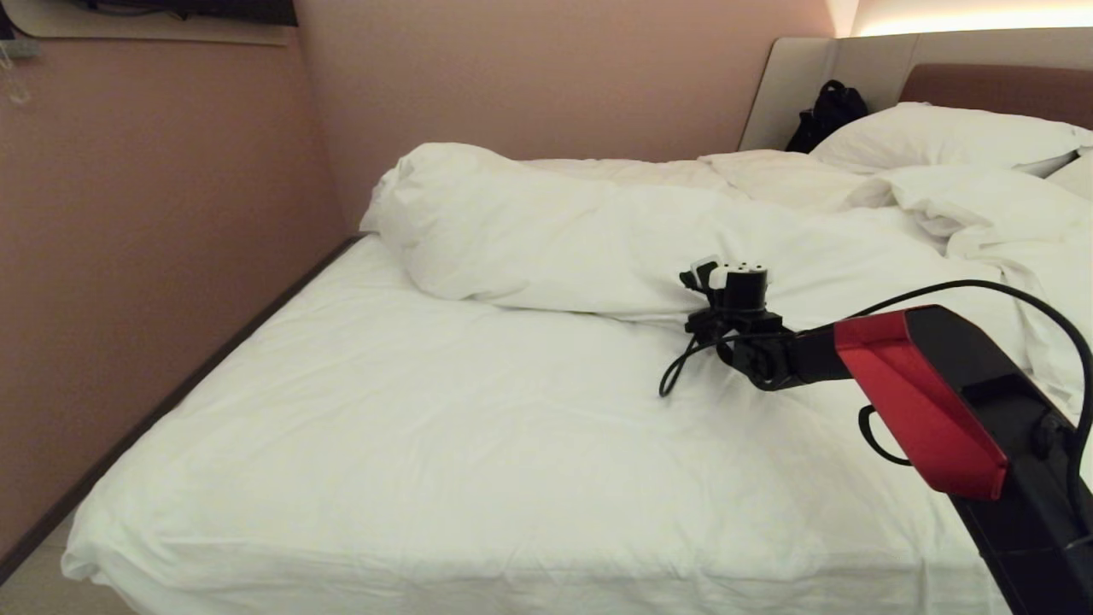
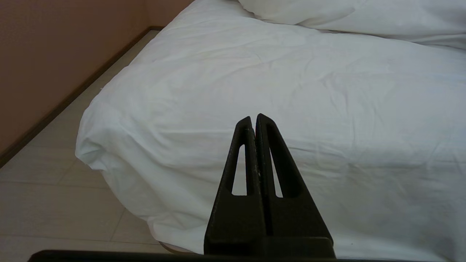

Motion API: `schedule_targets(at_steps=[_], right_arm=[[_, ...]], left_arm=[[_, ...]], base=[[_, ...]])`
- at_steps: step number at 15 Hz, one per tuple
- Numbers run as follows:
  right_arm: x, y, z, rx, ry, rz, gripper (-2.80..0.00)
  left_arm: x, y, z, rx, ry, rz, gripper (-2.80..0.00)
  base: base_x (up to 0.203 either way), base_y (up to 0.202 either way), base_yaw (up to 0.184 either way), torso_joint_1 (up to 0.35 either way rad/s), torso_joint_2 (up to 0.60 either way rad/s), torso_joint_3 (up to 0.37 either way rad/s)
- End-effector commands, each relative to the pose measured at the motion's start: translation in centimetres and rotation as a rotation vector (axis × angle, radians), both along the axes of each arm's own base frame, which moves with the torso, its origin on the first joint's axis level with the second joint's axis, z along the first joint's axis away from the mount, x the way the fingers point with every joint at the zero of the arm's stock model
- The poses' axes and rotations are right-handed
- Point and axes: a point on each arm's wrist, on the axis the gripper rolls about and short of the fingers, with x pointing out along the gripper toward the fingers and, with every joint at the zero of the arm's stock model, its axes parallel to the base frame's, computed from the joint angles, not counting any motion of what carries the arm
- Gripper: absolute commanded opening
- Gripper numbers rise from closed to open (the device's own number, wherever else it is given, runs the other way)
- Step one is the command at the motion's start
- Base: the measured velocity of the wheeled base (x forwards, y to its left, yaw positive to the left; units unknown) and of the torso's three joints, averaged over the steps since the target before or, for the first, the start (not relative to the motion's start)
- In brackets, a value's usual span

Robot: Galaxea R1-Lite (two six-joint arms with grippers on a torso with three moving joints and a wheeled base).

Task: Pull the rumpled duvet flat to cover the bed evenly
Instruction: Flatten the corners of the folded blanket

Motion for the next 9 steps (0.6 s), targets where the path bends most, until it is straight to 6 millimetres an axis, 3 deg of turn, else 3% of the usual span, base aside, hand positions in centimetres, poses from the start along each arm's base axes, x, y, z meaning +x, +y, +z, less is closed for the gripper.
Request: schedule_targets(at_steps=[1, 9], right_arm=[[-1.0, 0.1, 2.8, 0.115, -0.013, 0.004, -2.8], [-8.8, -0.3, 14.5, 0.577, 0.094, 0.132, -2.8]], left_arm=[[0.0, 0.0, 0.0, -0.001, -0.001, 0.001, -2.8], [0.0, 0.0, 0.0, -0.001, -0.001, 0.0, -2.8]], base=[[0.0, 0.0, 0.0, 0.0, 0.0, 0.0], [0.0, 0.0, 0.0, 0.0, 0.0, 0.0]])
